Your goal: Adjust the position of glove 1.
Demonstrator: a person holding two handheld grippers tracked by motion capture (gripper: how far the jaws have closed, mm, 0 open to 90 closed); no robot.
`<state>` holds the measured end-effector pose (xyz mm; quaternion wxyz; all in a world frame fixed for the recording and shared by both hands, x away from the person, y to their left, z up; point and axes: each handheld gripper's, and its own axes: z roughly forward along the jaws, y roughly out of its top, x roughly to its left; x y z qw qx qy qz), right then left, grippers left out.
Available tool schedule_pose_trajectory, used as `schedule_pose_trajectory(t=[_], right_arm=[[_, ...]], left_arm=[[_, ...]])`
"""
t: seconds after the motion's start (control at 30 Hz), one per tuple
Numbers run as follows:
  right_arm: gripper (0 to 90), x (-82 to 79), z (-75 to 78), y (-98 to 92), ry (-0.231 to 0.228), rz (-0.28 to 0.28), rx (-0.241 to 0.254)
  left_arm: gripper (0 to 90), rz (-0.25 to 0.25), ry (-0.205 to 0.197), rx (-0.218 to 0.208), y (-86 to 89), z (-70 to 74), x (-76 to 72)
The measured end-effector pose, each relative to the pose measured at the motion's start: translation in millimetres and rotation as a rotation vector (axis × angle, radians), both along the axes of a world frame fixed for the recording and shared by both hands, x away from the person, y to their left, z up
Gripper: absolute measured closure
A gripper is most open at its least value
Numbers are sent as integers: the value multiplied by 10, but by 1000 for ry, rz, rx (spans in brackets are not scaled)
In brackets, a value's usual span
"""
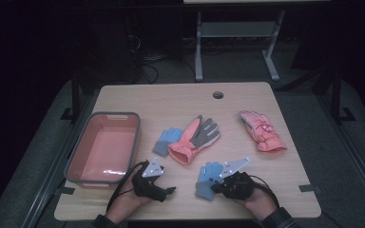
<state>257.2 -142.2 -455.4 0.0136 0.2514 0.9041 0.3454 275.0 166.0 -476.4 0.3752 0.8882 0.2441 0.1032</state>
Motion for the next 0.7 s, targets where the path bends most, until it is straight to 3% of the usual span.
schedule_pose_trajectory(t=[0.27,0.4,0.5,0.7], right_arm=[[898,-27,-32,201,3,55,2],[894,-22,-16,223,-3,57,9],[808,-4,15,141,-25,37,28],[544,92,54,-138,-78,-61,58]], left_arm=[[127,1,0,-1,-1,0,-1],[127,0,0,0,0,0,-1],[127,2,0,-1,-2,0,-1],[126,17,-4,-3,-16,-4,-5]])
